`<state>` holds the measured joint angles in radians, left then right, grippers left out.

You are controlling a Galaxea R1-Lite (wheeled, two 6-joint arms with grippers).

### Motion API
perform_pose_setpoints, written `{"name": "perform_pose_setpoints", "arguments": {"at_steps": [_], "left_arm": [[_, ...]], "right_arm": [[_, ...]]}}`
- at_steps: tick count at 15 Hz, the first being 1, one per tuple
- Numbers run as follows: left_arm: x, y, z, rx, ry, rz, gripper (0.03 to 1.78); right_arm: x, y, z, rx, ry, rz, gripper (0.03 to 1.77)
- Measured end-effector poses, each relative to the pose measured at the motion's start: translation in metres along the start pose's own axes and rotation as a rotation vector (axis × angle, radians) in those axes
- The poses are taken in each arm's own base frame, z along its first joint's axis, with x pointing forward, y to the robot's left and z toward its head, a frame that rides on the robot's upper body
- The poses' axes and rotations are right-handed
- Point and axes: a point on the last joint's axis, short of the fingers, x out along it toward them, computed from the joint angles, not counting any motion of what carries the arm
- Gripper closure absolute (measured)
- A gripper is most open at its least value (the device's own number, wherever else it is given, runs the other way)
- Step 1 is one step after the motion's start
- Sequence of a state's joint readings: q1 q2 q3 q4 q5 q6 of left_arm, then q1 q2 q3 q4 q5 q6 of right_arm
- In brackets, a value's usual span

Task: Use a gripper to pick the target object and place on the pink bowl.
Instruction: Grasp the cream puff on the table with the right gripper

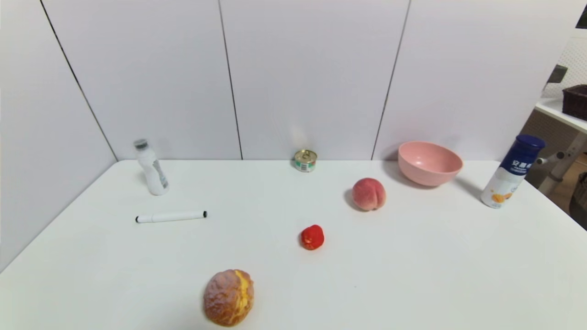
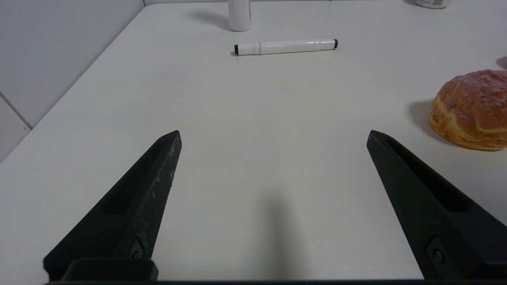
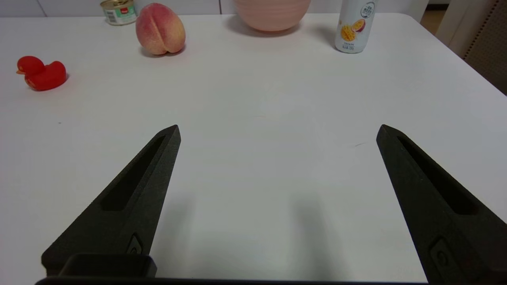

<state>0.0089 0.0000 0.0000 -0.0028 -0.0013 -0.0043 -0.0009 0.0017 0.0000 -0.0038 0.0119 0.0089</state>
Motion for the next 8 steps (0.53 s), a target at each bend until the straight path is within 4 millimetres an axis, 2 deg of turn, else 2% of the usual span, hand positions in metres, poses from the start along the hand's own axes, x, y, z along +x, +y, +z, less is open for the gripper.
{"name": "perform_pose_setpoints", "arguments": {"at_steps": [4,6,8], "left_arm": [[0.0,0.0,0.0,0.0,0.0,0.0,0.12],[0.0,0.0,0.0,0.0,0.0,0.0,0.12],[0.0,0.0,0.0,0.0,0.0,0.0,0.12]], "right_arm": [[0.001,0.0,0.003,-0.004,0.002,0.001,0.09],[0.004,0.0,0.023,-0.014,-0.002,0.014,0.09],[0.014,0.001,0.061,-0.049,0.005,0.072,0.09]]}}
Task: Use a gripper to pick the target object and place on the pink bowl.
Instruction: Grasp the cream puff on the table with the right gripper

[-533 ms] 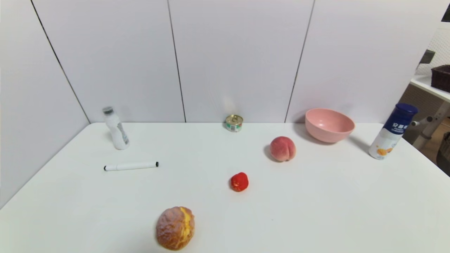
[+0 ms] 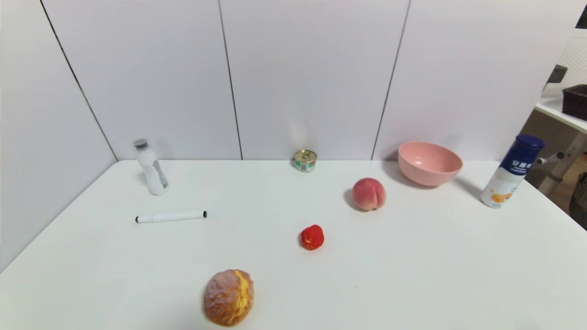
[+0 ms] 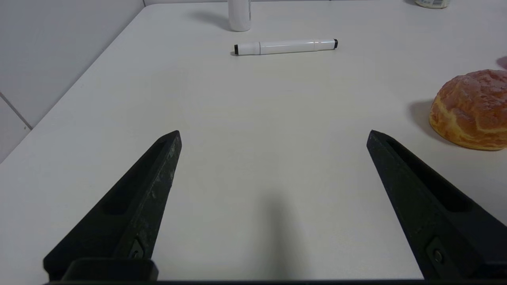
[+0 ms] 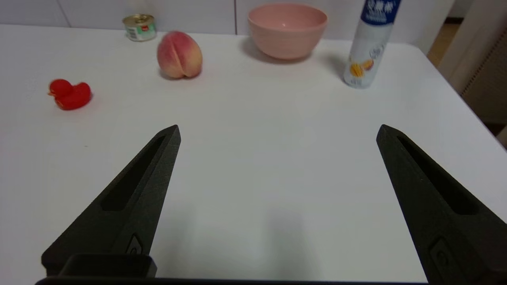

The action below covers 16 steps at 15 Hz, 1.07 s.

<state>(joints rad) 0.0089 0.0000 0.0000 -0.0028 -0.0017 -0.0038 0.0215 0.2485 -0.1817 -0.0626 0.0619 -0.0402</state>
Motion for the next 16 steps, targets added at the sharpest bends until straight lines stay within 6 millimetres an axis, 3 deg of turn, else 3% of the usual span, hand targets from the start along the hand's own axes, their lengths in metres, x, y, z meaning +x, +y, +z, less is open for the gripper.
{"name": "perform_pose_setpoints", "arguments": {"at_steps": [2,5,8,11,16], "left_arm": [[0.0,0.0,0.0,0.0,0.0,0.0,0.12],[0.0,0.0,0.0,-0.001,0.0,0.0,0.12],[0.0,0.0,0.0,-0.001,0.0,0.0,0.12],[0.0,0.0,0.0,0.0,0.0,0.0,0.12],[0.0,0.0,0.0,-0.001,0.0,0.0,0.12]], "right_arm": [[0.018,-0.001,0.043,-0.048,0.011,0.111,0.09],[0.066,0.007,0.097,-0.146,0.045,0.388,0.09],[0.115,0.032,0.127,-0.204,0.077,0.665,0.09],[0.155,0.07,0.136,-0.232,0.164,0.855,0.09],[0.204,0.132,0.119,-0.273,0.337,1.024,0.09]]}}
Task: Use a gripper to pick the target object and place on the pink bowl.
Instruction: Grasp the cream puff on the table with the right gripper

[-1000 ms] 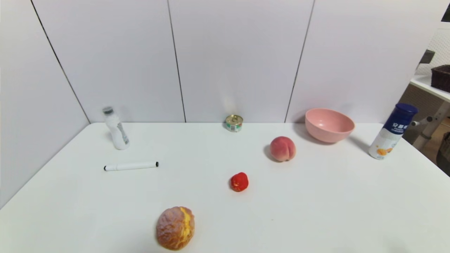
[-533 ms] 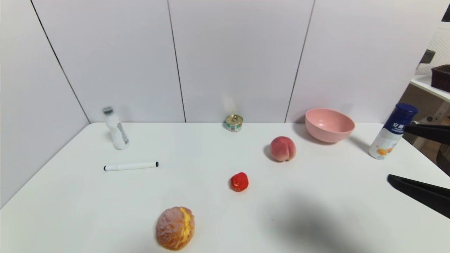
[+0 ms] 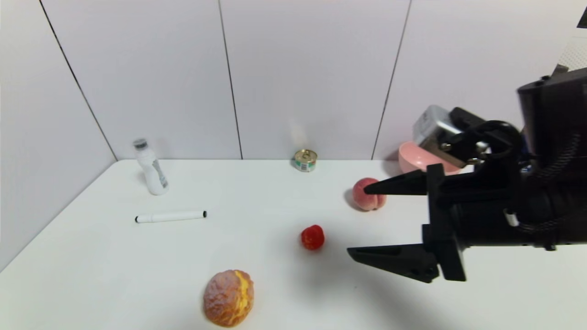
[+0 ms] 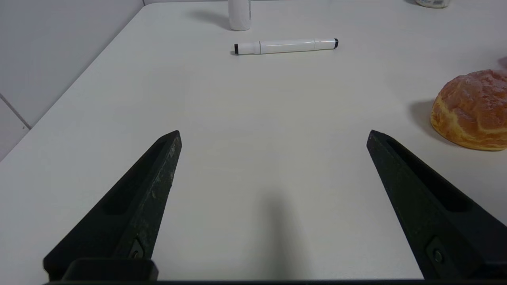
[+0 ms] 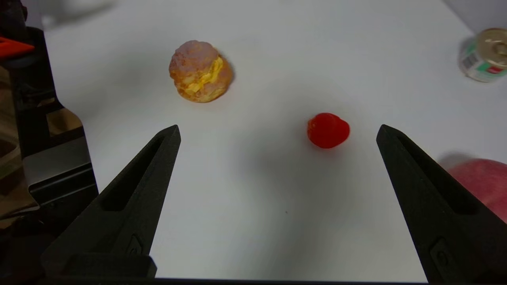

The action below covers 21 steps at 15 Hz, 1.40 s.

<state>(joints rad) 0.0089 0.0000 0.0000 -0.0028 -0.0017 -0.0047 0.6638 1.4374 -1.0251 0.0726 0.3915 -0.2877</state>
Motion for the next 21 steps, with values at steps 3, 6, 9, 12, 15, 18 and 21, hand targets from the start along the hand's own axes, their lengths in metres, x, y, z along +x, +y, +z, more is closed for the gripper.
{"name": "perform_pose_setpoints", "arguments": {"at_steps": [3,6,9,12,15,18,21], "left_arm": [[0.0,0.0,0.0,0.0,0.0,0.0,0.12],[0.0,0.0,0.0,0.0,0.0,0.0,0.12],[0.0,0.0,0.0,0.0,0.0,0.0,0.12],[0.0,0.0,0.0,0.0,0.0,0.0,0.12],[0.0,0.0,0.0,0.0,0.0,0.0,0.12],[0.0,0.0,0.0,0.0,0.0,0.0,0.12],[0.0,0.0,0.0,0.0,0.0,0.0,0.12]], "right_arm": [[0.043,-0.001,0.005,0.01,0.089,0.08,0.09],[0.086,0.005,0.005,0.006,0.223,0.161,0.09],[0.127,0.015,0.004,-0.034,0.287,0.17,0.09],[0.168,0.027,0.007,-0.08,0.32,0.145,0.09],[0.199,0.035,0.007,-0.099,0.321,0.16,0.09],[0.212,0.041,0.002,-0.105,0.343,0.18,0.09],[0.207,0.045,0.001,-0.121,0.383,0.205,0.09]]}}
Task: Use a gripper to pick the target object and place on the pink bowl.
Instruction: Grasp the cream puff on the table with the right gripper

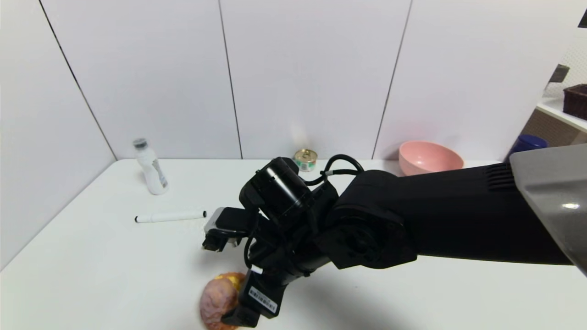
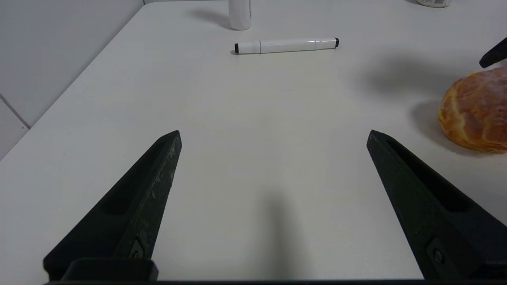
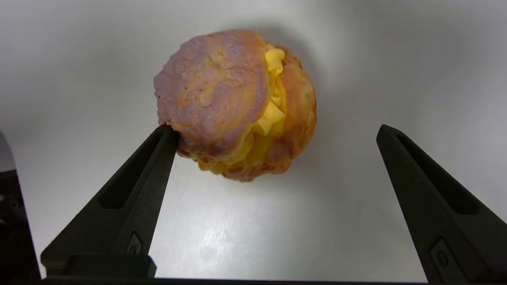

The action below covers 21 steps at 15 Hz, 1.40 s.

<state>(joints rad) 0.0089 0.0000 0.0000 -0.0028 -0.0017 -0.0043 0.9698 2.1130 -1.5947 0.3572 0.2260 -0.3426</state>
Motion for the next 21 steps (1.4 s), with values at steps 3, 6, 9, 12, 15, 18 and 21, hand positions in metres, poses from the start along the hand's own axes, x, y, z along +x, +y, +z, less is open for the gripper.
{"name": "perform_pose_setpoints", "arguments": {"at_steps": [3,6,9,12,15,18,21], "left_arm": [[0.0,0.0,0.0,0.0,0.0,0.0,0.12],[0.0,0.0,0.0,0.0,0.0,0.0,0.12],[0.0,0.0,0.0,0.0,0.0,0.0,0.12],[0.0,0.0,0.0,0.0,0.0,0.0,0.12],[0.0,0.0,0.0,0.0,0.0,0.0,0.12],[0.0,0.0,0.0,0.0,0.0,0.0,0.12],[0.0,0.0,0.0,0.0,0.0,0.0,0.12]], "right_arm": [[-0.007,0.001,0.003,-0.026,-0.011,-0.002,0.09],[-0.013,0.0,0.008,-0.028,-0.033,-0.013,0.09],[-0.022,-0.002,0.014,-0.03,-0.065,-0.029,0.09],[-0.029,-0.001,0.017,-0.036,-0.081,-0.031,0.09],[-0.031,0.01,0.018,-0.045,-0.052,-0.008,0.09],[-0.027,0.019,0.019,-0.053,-0.042,0.011,0.09],[-0.017,0.022,0.019,-0.061,-0.031,0.022,0.09]]}}
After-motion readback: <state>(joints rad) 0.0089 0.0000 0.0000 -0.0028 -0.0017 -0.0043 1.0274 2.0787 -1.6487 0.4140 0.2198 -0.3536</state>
